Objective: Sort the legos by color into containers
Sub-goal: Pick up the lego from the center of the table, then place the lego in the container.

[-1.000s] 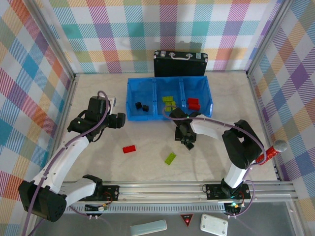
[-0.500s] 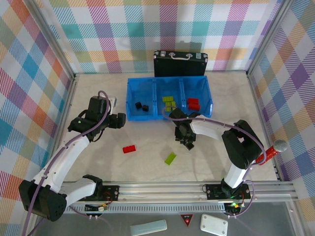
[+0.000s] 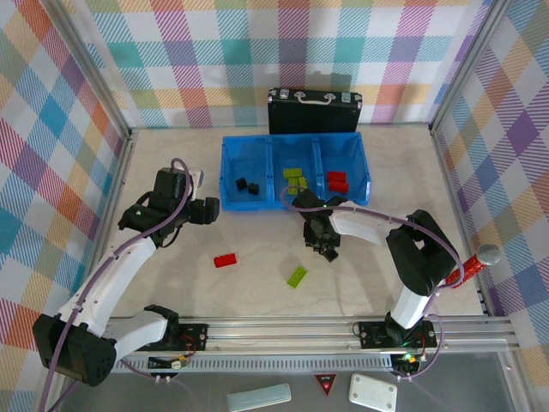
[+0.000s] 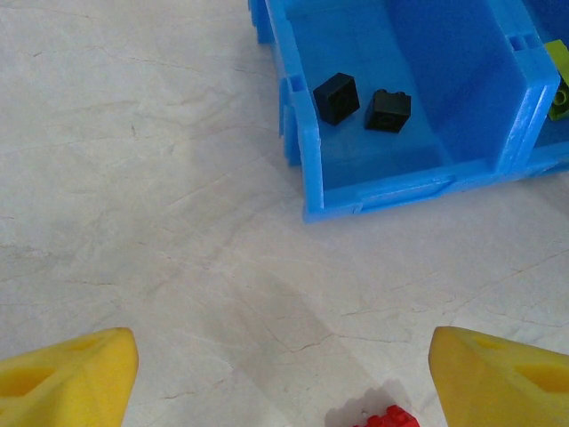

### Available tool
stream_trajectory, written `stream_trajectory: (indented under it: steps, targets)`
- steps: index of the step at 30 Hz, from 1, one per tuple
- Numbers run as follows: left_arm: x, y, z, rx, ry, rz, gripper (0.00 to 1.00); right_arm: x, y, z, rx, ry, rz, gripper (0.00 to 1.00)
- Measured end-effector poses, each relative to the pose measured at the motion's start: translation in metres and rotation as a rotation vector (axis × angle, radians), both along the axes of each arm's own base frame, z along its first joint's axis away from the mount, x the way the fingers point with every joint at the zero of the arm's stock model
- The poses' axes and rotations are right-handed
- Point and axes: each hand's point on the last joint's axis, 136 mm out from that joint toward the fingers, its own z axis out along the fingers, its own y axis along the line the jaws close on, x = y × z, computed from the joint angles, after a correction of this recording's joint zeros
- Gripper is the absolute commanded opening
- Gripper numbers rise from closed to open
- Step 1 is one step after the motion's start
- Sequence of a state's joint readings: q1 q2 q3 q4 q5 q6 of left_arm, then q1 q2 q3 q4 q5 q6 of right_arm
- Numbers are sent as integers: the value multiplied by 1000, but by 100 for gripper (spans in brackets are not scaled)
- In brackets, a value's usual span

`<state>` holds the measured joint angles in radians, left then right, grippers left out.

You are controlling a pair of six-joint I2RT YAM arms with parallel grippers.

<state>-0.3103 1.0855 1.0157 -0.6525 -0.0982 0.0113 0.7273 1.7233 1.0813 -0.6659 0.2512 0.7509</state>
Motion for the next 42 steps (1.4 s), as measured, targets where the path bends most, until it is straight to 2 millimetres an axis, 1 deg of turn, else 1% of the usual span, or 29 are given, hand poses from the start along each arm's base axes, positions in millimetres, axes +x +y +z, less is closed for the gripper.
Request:
stream_trajectory:
  steps: [4, 8, 17, 28, 35, 42]
  targets:
    - [0, 0, 0, 0, 0, 0, 85, 6, 12, 11, 16, -22, 19, 37]
    - [0, 0, 0, 1, 0, 0, 85, 15, 30, 23, 35, -45, 40, 37]
    - [0, 0, 0, 1, 0, -1, 85, 37, 79, 38, 59, -75, 118, 36]
    - [0, -1, 0, -2, 1, -3, 84, 73, 145, 59, 115, -131, 204, 36]
    - [0, -1, -1, 0, 2, -6, 84, 98, 178, 72, 164, -174, 243, 36]
    - [1, -2, -5, 0, 17, -10, 83, 121, 209, 78, 202, -210, 291, 36]
